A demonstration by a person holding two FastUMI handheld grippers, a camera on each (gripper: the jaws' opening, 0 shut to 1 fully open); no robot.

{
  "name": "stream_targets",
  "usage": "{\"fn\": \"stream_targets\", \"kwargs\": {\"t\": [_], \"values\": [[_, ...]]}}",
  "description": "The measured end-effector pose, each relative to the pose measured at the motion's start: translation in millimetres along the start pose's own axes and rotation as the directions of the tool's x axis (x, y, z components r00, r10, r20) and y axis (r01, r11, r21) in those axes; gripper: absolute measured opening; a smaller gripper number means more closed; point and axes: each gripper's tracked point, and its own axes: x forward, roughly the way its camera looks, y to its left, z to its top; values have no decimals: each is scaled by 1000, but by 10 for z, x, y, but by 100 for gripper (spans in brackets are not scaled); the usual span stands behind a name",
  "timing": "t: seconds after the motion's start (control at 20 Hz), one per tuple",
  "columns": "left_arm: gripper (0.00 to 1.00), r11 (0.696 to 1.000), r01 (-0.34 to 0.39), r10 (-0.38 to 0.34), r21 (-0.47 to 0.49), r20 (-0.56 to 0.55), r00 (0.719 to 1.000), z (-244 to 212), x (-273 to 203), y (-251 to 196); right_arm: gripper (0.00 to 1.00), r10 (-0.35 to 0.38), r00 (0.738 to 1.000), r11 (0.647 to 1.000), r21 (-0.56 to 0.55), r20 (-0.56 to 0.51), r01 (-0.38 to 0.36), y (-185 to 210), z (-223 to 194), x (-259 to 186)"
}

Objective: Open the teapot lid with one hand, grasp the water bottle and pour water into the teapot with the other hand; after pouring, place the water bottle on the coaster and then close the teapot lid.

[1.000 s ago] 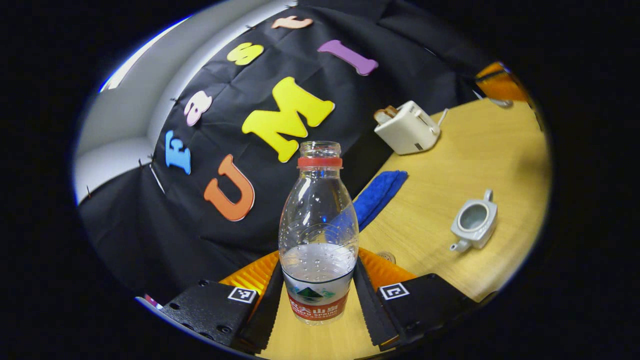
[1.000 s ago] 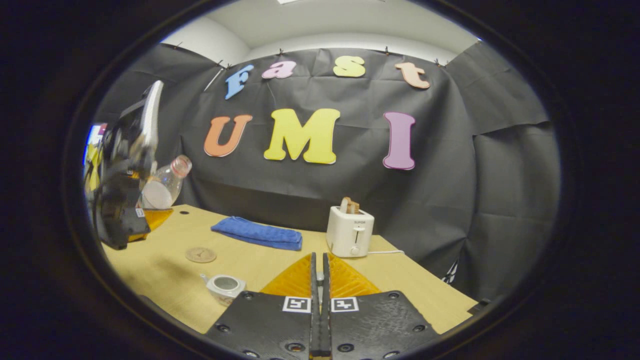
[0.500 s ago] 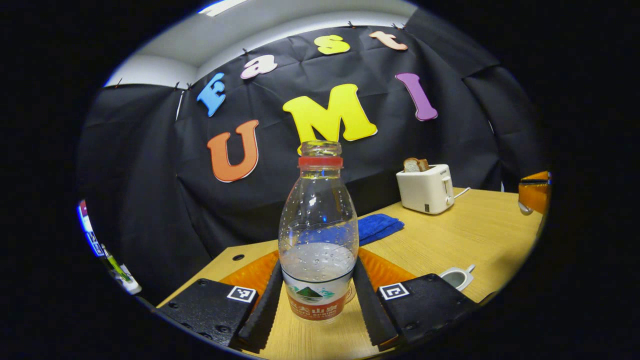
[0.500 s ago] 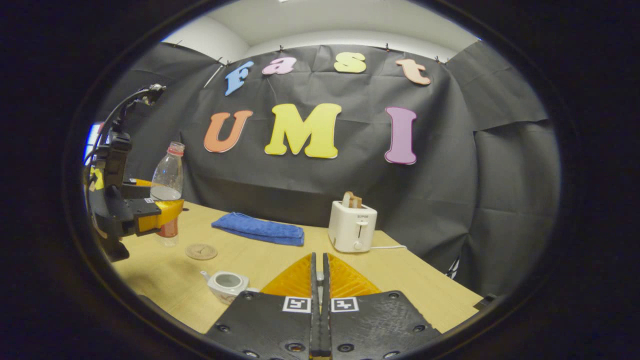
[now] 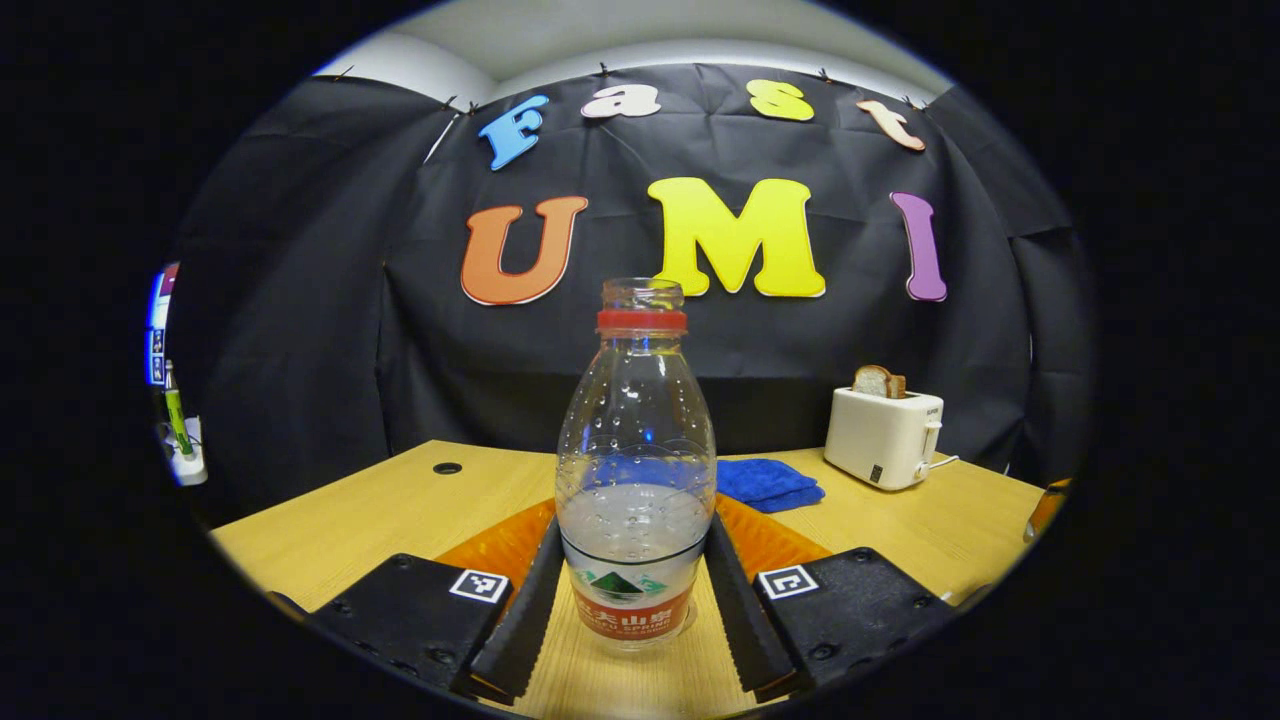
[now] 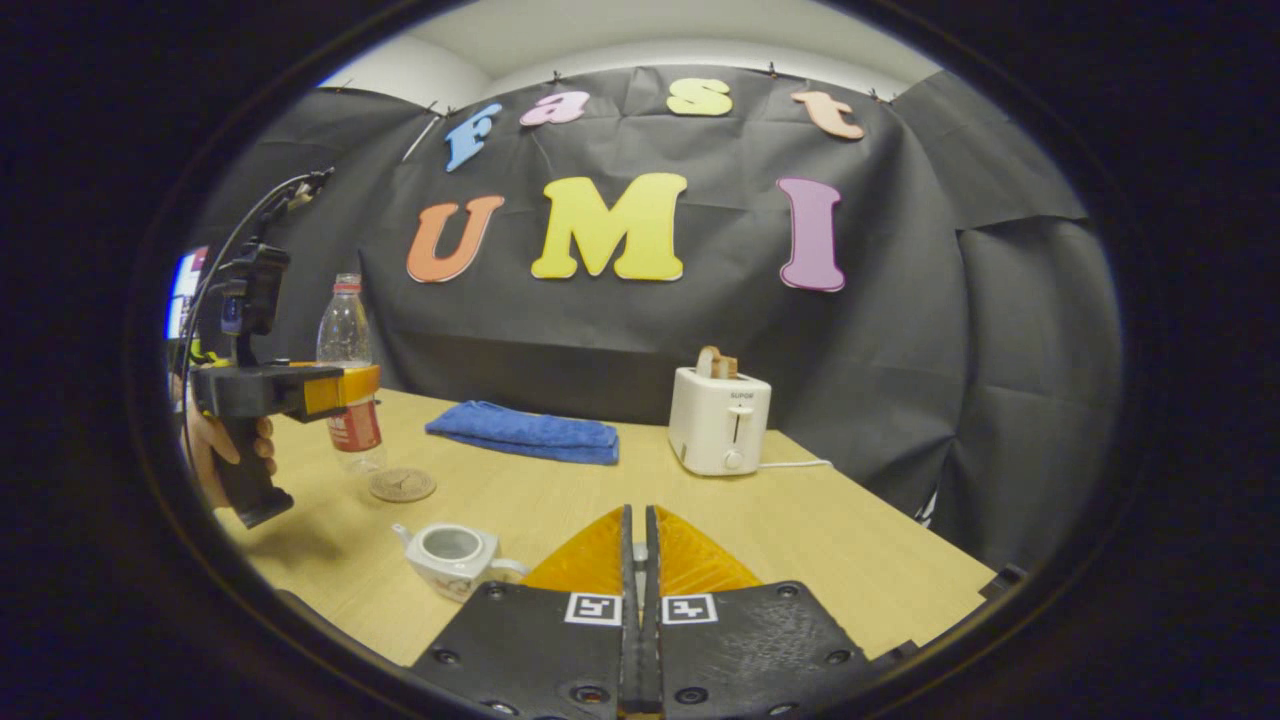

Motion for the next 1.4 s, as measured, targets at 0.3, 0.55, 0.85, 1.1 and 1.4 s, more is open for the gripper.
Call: {"fn": "stream_targets", "kwargs": {"t": [0.3, 0.55, 0.85, 1.1, 1.4], "values": [[76, 1000, 6, -6, -4, -23, 1000, -166, 254, -92, 0, -6, 999, 1000, -2, -40, 6, -53, -159, 135], [76, 1000, -11, 12, 8, -47, 999, -345, 404, -67, 0, -16, 999, 1000, -19, -42, 15, -62, -232, 201], [78, 999, -7, 8, 44, -41, 999, -395, 455, -111, 0, -19, 999, 1000, 2, -48, 19, -113, -268, 220], [80, 998, -1, 5, 68, -60, 998, -445, 442, -126, 0, -18, 999, 1000, 13, -51, 19, -139, -303, 182], [91, 995, 1, 4, 100, -48, 999, -353, 389, -145, 0, -24, 999, 1000, 5, -36, 24, -137, -226, 100]]}}
